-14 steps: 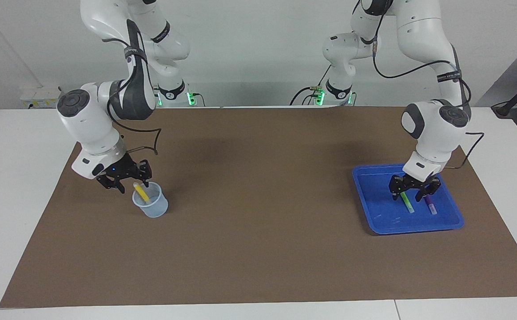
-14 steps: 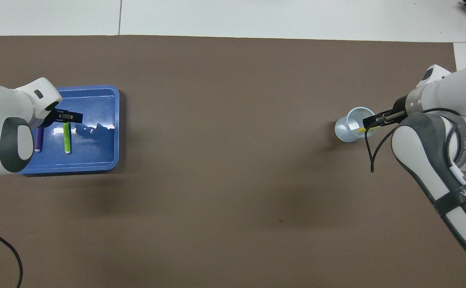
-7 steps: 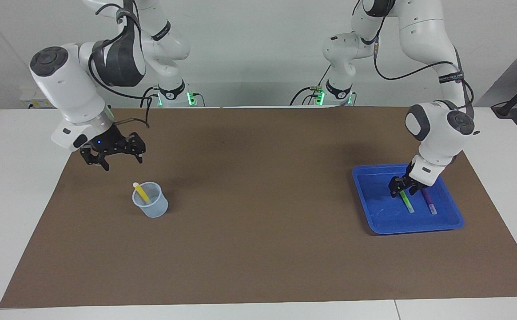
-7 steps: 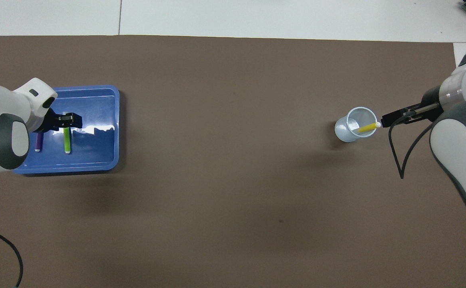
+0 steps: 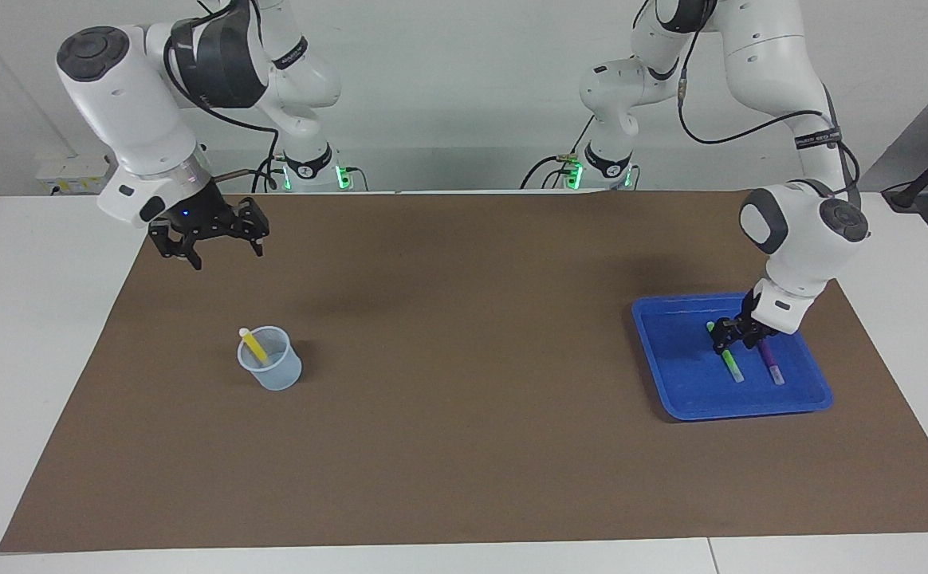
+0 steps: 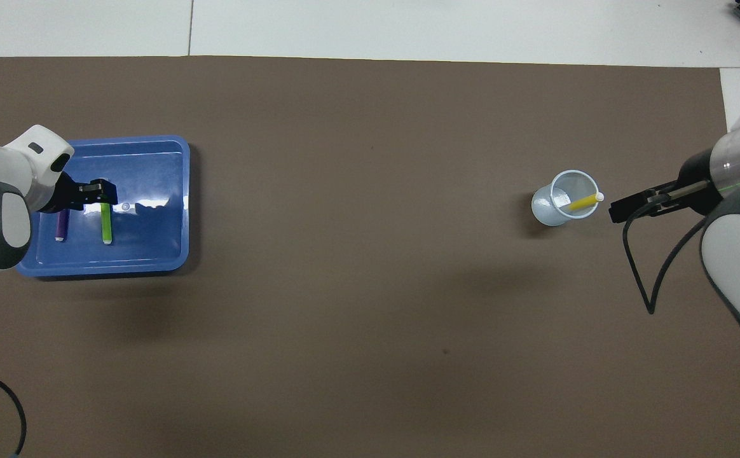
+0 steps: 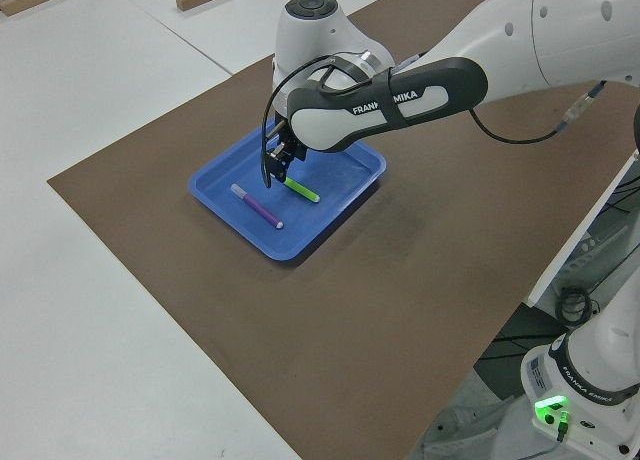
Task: Transfer and insert pens with both arms
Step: 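Grasp the green pen in the tray with the left gripper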
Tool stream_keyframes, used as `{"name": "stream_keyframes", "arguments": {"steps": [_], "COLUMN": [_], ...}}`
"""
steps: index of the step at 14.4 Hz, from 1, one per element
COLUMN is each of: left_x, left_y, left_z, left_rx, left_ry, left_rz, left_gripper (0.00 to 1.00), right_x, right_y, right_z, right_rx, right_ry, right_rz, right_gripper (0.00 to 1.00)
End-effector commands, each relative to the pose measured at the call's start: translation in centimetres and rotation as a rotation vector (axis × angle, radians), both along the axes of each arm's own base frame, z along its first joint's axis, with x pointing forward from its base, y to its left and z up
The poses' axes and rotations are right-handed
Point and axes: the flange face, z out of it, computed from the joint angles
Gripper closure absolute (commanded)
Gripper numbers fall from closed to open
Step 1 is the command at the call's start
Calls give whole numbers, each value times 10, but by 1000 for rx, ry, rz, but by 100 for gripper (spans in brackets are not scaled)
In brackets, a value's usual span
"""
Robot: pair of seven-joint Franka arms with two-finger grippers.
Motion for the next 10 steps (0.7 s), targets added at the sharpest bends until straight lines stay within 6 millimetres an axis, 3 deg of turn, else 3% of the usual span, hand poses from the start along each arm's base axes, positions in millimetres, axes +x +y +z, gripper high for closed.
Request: {"name": "stream_keyframes", "arguments": {"steps": [1,7,10], "left_x": [4,-1,-2], "left_y": [1,2,2], "left_z": [-9,-24,-26], "left_rx": [-10,-9,-10], "left_ry": [-5,-10,-5], "left_rz": [12,11,11], "left_gripper": [35,44,65], "right_x": [-9,-13,-12], "right_y": [-4,-4,-2], "right_z": [4,3,2], "right_rx": [-4,-5,-6], "right_ry": [45,58,56], "right_rz": [-22,-25,-23], "right_gripper": [0,0,0]}}
